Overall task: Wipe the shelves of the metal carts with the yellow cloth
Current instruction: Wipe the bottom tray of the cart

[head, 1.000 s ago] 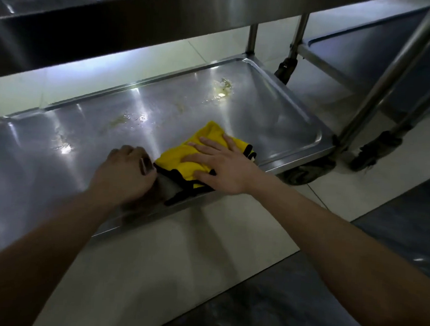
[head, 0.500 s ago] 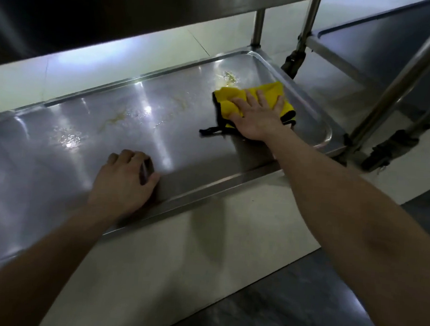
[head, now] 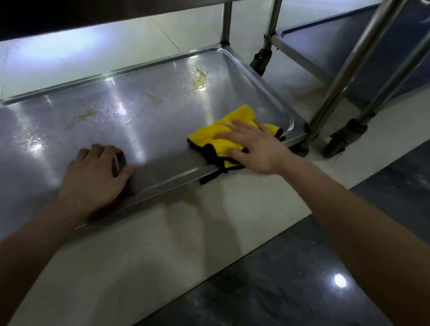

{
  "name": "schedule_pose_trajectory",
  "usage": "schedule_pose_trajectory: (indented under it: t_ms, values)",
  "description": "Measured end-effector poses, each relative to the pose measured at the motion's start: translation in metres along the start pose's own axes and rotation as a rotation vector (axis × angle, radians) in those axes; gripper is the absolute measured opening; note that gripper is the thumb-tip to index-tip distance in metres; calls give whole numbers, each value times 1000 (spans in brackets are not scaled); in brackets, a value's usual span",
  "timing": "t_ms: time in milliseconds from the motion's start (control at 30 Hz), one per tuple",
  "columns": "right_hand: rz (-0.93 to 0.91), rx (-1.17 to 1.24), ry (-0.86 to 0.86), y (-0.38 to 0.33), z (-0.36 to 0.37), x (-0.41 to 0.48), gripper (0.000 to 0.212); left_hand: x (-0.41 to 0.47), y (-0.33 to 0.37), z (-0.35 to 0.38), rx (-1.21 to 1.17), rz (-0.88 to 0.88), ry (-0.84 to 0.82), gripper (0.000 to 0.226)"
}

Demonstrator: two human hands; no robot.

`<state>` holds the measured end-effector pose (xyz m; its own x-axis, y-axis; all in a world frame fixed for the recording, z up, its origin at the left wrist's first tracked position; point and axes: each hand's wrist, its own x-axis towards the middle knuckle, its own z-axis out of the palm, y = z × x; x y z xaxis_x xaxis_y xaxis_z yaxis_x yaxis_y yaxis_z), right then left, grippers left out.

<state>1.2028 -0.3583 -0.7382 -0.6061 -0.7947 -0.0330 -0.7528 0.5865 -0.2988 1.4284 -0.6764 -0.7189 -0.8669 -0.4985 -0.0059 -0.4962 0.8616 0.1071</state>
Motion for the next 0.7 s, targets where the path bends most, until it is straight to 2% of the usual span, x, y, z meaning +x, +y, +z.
schedule_pose_trajectory:
  t_ms: [133,233,300,433,500,600,700]
  values:
    - [291,-31,83,62,-13,-8,52,4,-2,2,15,16,10,50]
    - [355,-106,119,41,1,2,56,3,1,3,17,6,-3,50]
    - [289,-122,77,3,10,10,58,3,-1,2,12,12,-1,48]
    - [-34,-133,-16,-103,35,18,59,5,-21,-8,-122,85,-58,41]
    - [-167,-139,-26,-145,50,21,59,-4,-41,-12,-172,120,-20,37]
    - [-179,-99,-46,-170,60,42,60,-31,-76,-17,-162,58,147,34]
    - [-134,-87,-96,-179,60,87,64,-61,-105,-28,-202,-98,202,32]
